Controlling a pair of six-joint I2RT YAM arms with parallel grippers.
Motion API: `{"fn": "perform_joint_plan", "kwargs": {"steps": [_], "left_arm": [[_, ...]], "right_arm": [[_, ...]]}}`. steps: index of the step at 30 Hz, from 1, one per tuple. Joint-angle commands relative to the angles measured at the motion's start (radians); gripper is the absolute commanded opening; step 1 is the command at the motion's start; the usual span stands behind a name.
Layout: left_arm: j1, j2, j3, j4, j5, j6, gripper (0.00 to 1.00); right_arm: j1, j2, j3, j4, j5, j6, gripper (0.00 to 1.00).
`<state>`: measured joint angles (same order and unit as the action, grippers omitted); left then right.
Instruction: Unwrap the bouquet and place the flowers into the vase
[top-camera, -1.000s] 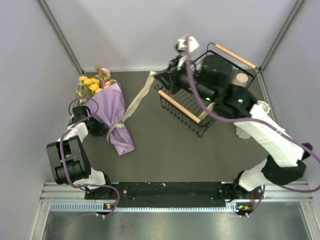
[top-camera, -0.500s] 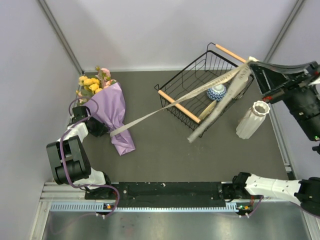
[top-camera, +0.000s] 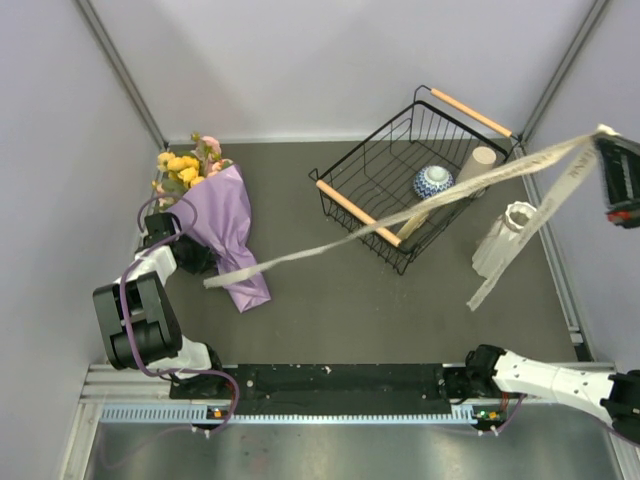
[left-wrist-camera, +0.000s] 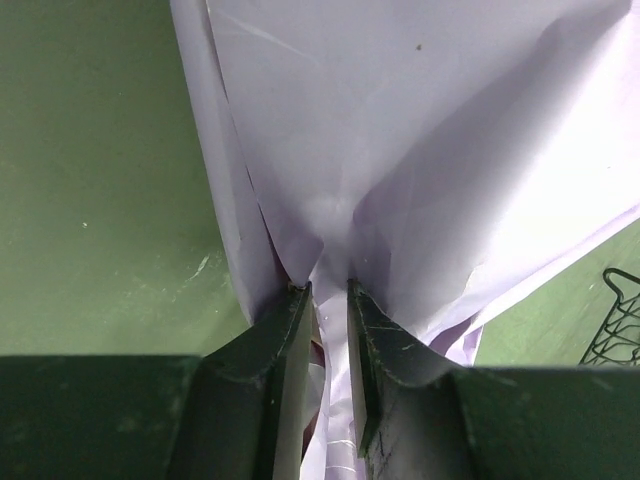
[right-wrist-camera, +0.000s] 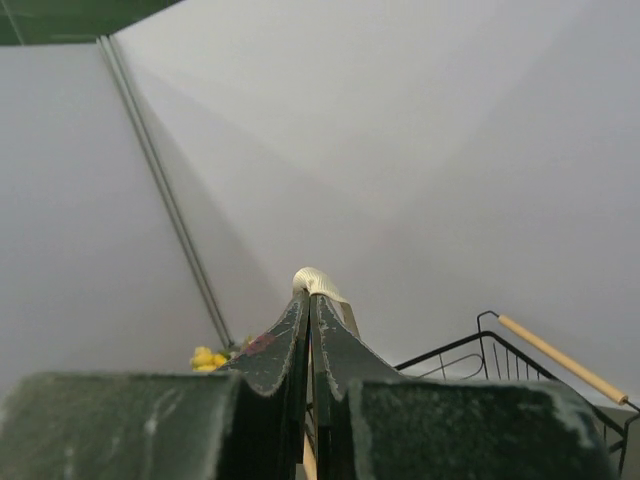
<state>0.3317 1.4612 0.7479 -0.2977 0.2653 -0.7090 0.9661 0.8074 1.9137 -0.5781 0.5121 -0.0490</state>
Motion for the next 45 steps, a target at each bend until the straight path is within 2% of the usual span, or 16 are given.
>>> {"fn": "perform_joint_plan", "kwargs": {"steps": [1,6,12,15,21,24,26,32,35,39,45], "left_arm": [[0.004,-0.036,-0.007,0.028,0.000,0.002,0.27],[0.006,-0.047,-0.007,0.025,0.006,0.009,0.29],[0.006,-0.104,-0.021,0.049,0.040,0.022,0.31],[0.006,-0.143,-0.025,0.061,0.069,0.025,0.33],[0.004,-0.234,-0.018,0.083,0.179,0.048,0.38],[0.003,-0.294,-0.010,0.092,0.241,0.071,0.47],[-0.003,-0.346,0.005,0.082,0.252,0.092,0.52],[-0.068,-0.438,0.044,0.058,0.216,0.131,0.54],[-0.118,-0.443,0.070,0.057,0.203,0.134,0.55],[-0.169,-0.447,0.103,0.051,0.201,0.129,0.58],[-0.203,-0.469,0.131,0.037,0.181,0.138,0.59]], "right_arm": [[0.000,-0.027,-0.031,0.041,-0.027,-0.002,0.00],[0.000,0.024,-0.050,0.006,-0.027,0.011,0.00],[-0.001,0.073,-0.191,0.040,-0.087,0.041,0.00],[-0.001,0.102,-0.260,0.076,-0.034,0.041,0.00],[-0.001,0.153,-0.346,0.096,0.192,-0.037,0.00],[-0.003,0.135,-0.364,0.104,0.271,-0.090,0.00],[-0.009,0.109,-0.367,0.121,0.310,-0.143,0.00],[-0.015,0.004,-0.314,0.207,0.408,-0.279,0.00],[-0.015,-0.033,-0.297,0.309,0.454,-0.374,0.00],[-0.015,-0.045,-0.248,0.417,0.474,-0.466,0.00],[-0.015,-0.014,-0.165,0.438,0.486,-0.563,0.00]]}}
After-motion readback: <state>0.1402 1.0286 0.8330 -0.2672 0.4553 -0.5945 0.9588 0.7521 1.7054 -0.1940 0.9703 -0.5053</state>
